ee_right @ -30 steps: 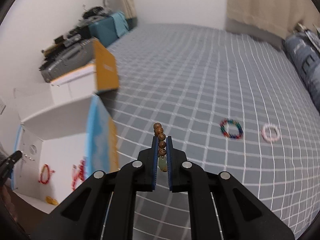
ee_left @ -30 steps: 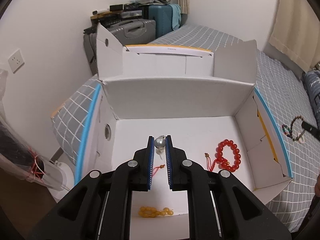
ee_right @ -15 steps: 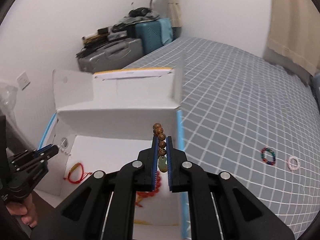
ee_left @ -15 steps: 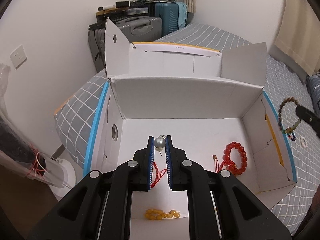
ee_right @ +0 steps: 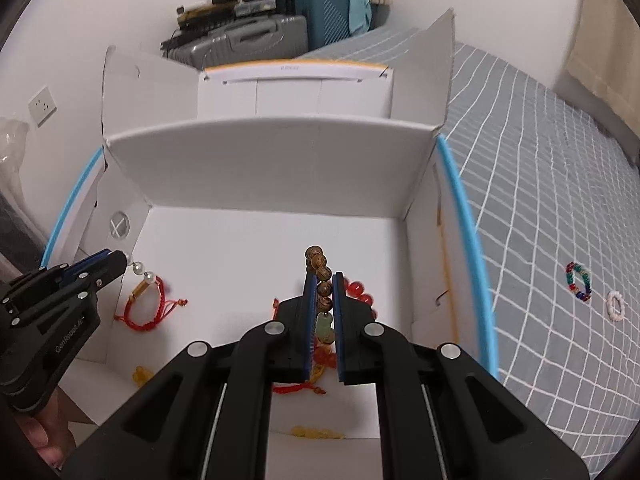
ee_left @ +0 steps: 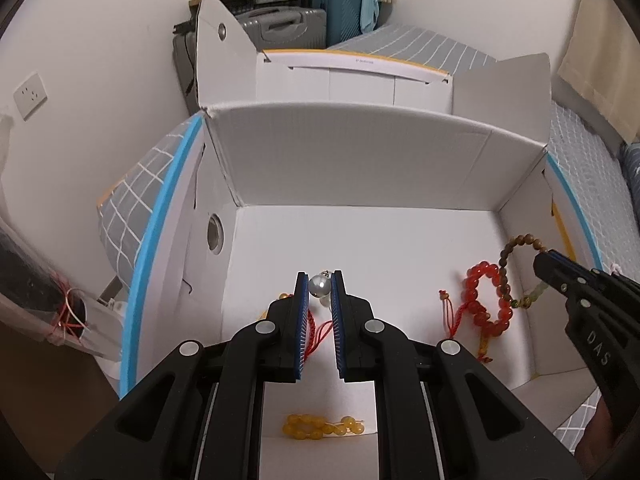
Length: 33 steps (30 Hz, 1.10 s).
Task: Organize jewelry
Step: 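Lower both tools into the box and open them to release the items, then move both tools back over the remaining bracelets on the bed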
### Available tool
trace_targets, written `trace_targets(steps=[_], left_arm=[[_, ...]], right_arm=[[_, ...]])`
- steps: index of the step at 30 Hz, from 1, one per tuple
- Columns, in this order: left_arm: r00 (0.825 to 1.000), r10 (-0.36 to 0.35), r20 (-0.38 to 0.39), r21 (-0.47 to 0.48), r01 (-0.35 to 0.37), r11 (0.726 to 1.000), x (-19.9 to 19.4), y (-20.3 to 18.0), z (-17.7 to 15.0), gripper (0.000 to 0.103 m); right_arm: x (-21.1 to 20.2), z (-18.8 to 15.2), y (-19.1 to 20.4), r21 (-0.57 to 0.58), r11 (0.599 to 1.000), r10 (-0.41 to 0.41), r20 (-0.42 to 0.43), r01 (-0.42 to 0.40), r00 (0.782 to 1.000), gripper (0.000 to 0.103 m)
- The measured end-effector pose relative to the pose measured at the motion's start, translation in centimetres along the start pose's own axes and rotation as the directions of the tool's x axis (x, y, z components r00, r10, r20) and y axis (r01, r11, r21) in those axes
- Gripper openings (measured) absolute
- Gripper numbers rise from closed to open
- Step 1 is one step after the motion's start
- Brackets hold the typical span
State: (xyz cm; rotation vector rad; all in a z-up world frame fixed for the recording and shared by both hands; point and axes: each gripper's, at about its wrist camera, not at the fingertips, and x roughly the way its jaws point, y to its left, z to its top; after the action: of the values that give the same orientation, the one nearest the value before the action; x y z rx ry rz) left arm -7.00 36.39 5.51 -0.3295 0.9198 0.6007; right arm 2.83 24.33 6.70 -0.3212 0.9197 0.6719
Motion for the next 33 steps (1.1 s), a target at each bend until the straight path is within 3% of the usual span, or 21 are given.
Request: trace_targets(steps=[9,12,13,15,18,20,28,33], left_arm=[[0.999,0.028,-0.029,0.005,-0.028,1.0,0.6,0.1,-0.1,0.016],[0.999,0.036,-0.028,0.003,-0.036,0.999,0.0,0.0,-0.1,0.041],[0.999,0.036,-0.015,-0.001,-0.036,0.999,-0.4,0.0,0.0,0.044],[0.999,0.035,-0.002,0.0,-0.035,0.999,-0.9,0.0,0.1,0.049],[0.999,0.035,0.026,-0.01,-0.035,0.999,-1.9,0.1,0.2,0.064],[0.998,0.045,0.047,-0.014,-0.045,0.999,-2.6,0.2,0.3,0.069],[0.992,0.019,0.126,-0.025,-0.016,1.0,-4.9,-1.1,1.6,0.097],[0.989,-0.016,0.15,0.029,0.011,1.0,-5.9,-4.4,2.5,0.097]], right_arm=[[0.6,-0.1,0.2,-0.002,1.0,0.022,-0.037,-0.023,0.999,0.011],[0.1,0.0,0.2,0.001,1.0,0.031,-0.024,-0.031,0.999,0.041],[-0.1,0.1,0.1,0.003,0.999,0.032,-0.016,-0.032,0.999,0.048],[-0.7,0.2,0.1,-0.01,1.0,0.015,0.006,-0.014,1.0,0.051],[-1.9,0.5,0.0,-0.024,1.0,0.011,0.048,-0.01,0.999,0.074],[-2.8,0.7,-0.2,-0.032,0.999,-0.009,0.091,0.012,0.996,0.088],[-6.2,2.0,-4.2,0.012,0.998,-0.065,0.186,0.063,0.98,0.095],[-8.1,2.0,-7.9,0.054,0.995,-0.089,0.225,0.079,0.97,0.095]])
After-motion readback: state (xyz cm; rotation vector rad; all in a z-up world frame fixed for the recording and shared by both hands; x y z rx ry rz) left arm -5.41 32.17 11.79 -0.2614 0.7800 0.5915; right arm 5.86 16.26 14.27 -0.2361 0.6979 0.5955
